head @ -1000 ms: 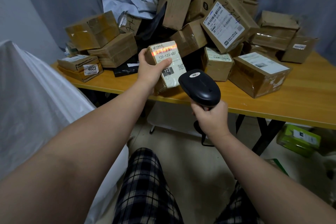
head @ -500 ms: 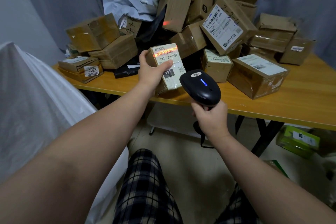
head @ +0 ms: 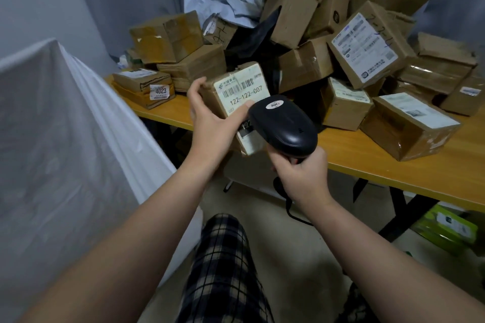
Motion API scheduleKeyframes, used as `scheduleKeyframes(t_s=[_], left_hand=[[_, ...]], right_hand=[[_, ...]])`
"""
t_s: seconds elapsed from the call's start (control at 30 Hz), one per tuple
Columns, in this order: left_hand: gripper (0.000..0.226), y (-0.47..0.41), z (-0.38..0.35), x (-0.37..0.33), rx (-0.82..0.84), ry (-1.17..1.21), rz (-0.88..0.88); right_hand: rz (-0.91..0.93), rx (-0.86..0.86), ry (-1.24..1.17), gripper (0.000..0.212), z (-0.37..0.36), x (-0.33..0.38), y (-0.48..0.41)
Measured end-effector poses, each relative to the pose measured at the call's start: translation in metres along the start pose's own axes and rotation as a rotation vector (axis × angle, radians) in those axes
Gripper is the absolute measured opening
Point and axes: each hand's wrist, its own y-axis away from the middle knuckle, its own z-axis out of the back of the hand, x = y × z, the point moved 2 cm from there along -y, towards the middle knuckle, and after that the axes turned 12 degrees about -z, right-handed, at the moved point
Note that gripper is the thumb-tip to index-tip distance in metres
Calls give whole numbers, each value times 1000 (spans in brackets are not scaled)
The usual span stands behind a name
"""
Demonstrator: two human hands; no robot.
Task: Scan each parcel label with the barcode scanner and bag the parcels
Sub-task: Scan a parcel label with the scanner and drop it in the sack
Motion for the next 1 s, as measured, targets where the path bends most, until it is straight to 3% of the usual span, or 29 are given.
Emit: scheduleKeyframes(t_s=[0.1,0.17,0.2,0.27,0.33,0.53,0.7,0.9,1.0], left_hand=[[84,20,53,13,-100,-22,43],[81,32,97,31,-197,-57,105],[80,38,124,42,-247,-109,142],[85,48,180,66,-329,-246,259],[90,56,229,88,-362,-414,382],[88,41,283,142,-41,-879,593],[92,75,304,218,374,-1145,786],[89,143,318,248,500,-1296,937],[86,164,324,253,607,-1308,1104]], right_hand=[[-11,134,26,41,-44,6,5],[-59,240,55,30,-74,5,9],[-93,297,69,21,-91,1,12],[-158,400,98,28,-124,-10,16],[-216,500,190,22,-156,-22,19],[-154,765,557,29,-246,-57,21],[-234,920,697,22,-287,-107,35],[-267,985,799,26,-300,-134,42],[-302,984,788,25,-298,-140,44]])
